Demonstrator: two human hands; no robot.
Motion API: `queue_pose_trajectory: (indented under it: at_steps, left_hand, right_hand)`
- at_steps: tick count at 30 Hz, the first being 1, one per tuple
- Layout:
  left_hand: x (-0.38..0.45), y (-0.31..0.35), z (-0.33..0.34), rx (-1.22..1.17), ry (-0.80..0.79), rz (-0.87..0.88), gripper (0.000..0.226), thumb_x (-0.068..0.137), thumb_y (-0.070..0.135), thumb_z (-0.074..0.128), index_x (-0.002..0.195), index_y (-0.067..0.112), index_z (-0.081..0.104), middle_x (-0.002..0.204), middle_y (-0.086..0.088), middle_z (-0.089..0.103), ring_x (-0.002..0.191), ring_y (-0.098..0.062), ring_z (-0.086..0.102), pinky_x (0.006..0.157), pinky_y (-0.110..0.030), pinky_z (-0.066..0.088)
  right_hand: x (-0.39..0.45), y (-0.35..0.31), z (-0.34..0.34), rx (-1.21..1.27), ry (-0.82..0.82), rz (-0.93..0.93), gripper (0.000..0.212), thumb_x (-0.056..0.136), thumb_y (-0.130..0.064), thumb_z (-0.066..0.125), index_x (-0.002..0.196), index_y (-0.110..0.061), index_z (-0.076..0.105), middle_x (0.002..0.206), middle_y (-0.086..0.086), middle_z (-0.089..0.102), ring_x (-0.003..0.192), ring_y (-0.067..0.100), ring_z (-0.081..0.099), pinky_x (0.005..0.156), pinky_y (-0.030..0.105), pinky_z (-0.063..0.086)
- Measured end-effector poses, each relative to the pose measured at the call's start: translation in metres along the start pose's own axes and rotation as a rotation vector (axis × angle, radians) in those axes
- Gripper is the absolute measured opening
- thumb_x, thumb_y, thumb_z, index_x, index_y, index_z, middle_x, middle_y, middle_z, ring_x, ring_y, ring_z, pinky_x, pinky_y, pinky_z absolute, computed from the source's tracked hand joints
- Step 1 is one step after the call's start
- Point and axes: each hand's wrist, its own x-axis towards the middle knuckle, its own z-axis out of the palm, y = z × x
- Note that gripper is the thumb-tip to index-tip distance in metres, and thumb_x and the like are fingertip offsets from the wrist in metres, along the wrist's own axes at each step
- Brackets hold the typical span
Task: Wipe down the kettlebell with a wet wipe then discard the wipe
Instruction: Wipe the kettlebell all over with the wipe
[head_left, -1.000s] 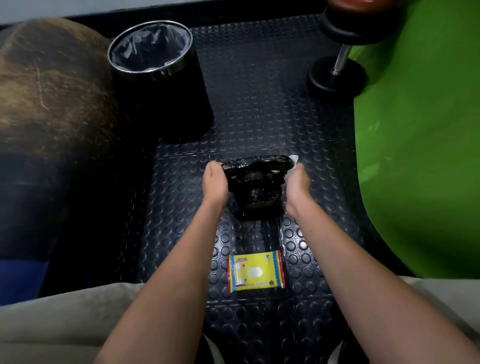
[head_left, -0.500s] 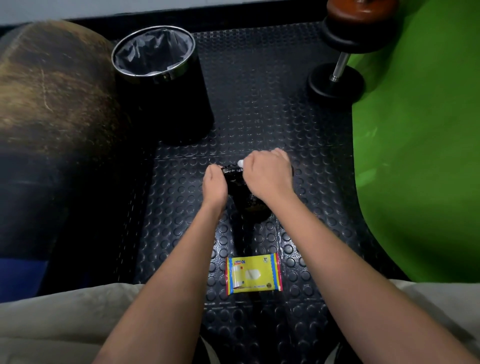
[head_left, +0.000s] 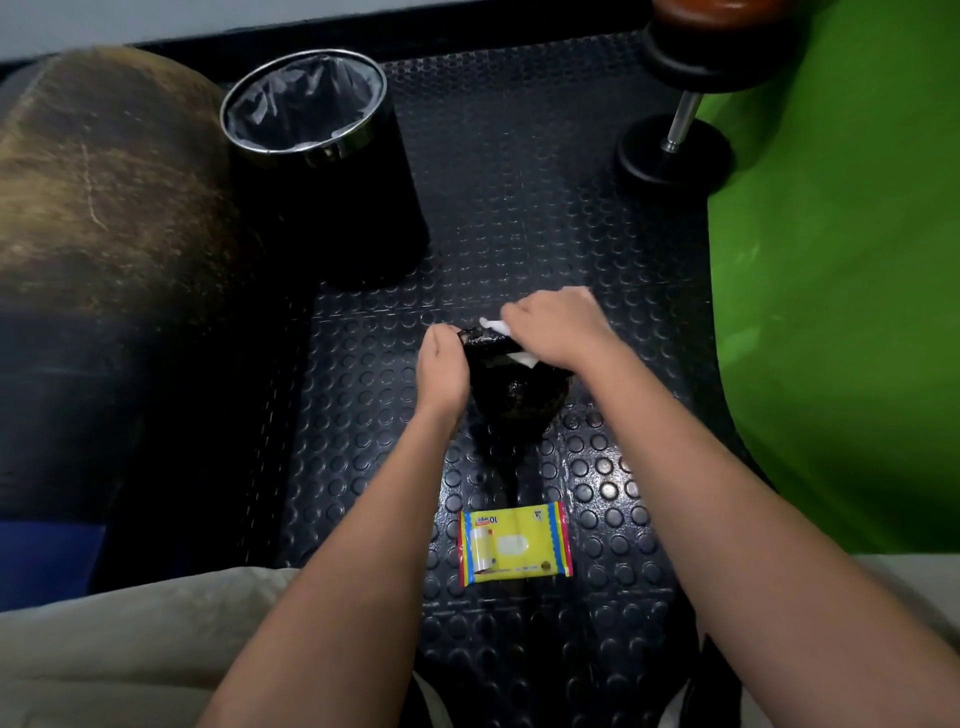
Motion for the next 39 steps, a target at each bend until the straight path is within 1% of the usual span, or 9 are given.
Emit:
queue_pose_trajectory:
  at_steps: [2,9,13,17,22,26,28,34,39]
  left_hand:
    - [0.0,0.001,0.0,0.012,-0.007,-0.003,0.03,0.092,0.032,0.026,0.087,0.018,0.051,0.091,-0.001,0.055,0.085,-0.018,0.049,0.08,-0.037,0.043]
    - [0.002,0.002,-0.004,0.026,-0.007,-0.028,0.033,0.099,0.028,0.025,0.099,0.016,0.056,0.103,-0.003,0.059,0.094,-0.018,0.053,0.084,-0.037,0.042]
    - [0.004,0.001,-0.004,0.008,-0.001,-0.049,0.031,0.097,0.028,0.025,0.095,0.017,0.054,0.098,-0.002,0.057,0.09,-0.018,0.051,0.082,-0.037,0.042]
    - [0.006,0.0,-0.006,-0.019,0.008,-0.064,0.028,0.097,0.03,0.024,0.086,0.023,0.049,0.093,0.001,0.052,0.088,-0.017,0.048,0.082,-0.037,0.04]
    - [0.009,0.001,-0.007,0.007,0.017,-0.077,0.028,0.099,0.028,0.023,0.088,0.017,0.047,0.093,-0.001,0.05,0.085,-0.017,0.046,0.079,-0.037,0.038]
    - [0.012,0.003,-0.006,-0.009,0.023,-0.093,0.02,0.096,0.027,0.024,0.087,0.017,0.039,0.089,-0.003,0.041,0.082,-0.018,0.038,0.073,-0.036,0.036]
    - [0.012,0.005,-0.005,-0.013,0.028,-0.103,0.021,0.092,0.03,0.024,0.087,0.018,0.042,0.089,-0.004,0.044,0.082,-0.019,0.04,0.073,-0.037,0.037]
    - [0.01,0.004,-0.005,-0.03,0.046,-0.062,0.021,0.097,0.023,0.027,0.087,0.016,0.045,0.088,-0.005,0.045,0.08,-0.018,0.039,0.07,-0.036,0.036]
    - [0.009,0.001,-0.006,-0.032,0.047,-0.061,0.022,0.098,0.023,0.029,0.083,0.017,0.043,0.086,-0.003,0.045,0.078,-0.016,0.038,0.069,-0.033,0.036]
  right_hand:
    - [-0.004,0.024,0.001,0.126,-0.044,0.129,0.038,0.099,-0.022,0.026,0.064,-0.016,0.041,0.076,0.002,0.052,0.077,0.025,0.047,0.078,0.036,0.027]
    - [-0.044,0.049,0.037,1.264,0.076,0.599,0.037,0.098,-0.039,0.04,0.08,-0.019,0.065,0.076,-0.002,0.069,0.074,0.015,0.063,0.07,0.03,0.046]
    - [-0.045,0.044,0.06,1.492,0.125,0.72,0.037,0.101,-0.039,0.036,0.09,-0.021,0.066,0.094,0.003,0.069,0.095,0.019,0.062,0.077,0.034,0.049]
    - [-0.039,0.037,0.069,1.587,0.186,0.831,0.039,0.103,-0.042,0.034,0.094,-0.022,0.067,0.099,0.001,0.07,0.092,0.017,0.063,0.072,0.032,0.05]
    - [-0.03,0.019,0.064,1.398,0.388,0.892,0.038,0.1,-0.047,0.034,0.096,-0.022,0.062,0.104,-0.002,0.062,0.101,0.022,0.059,0.084,0.036,0.046]
    - [-0.033,0.001,0.06,0.958,0.61,0.606,0.036,0.107,-0.029,0.029,0.112,-0.015,0.062,0.105,-0.002,0.058,0.096,0.016,0.051,0.083,0.032,0.037]
    - [-0.034,-0.006,0.065,0.708,0.678,0.458,0.038,0.105,-0.028,0.027,0.113,-0.014,0.061,0.114,0.0,0.061,0.106,0.018,0.052,0.096,0.035,0.038]
    - [-0.033,-0.033,0.074,0.196,0.59,0.187,0.044,0.106,-0.03,0.024,0.133,-0.018,0.056,0.139,-0.001,0.055,0.144,0.023,0.033,0.124,0.043,0.006]
    - [-0.032,-0.034,0.075,-0.016,0.565,0.0,0.042,0.107,-0.031,0.029,0.137,-0.019,0.055,0.135,-0.003,0.058,0.138,0.02,0.041,0.124,0.045,0.009]
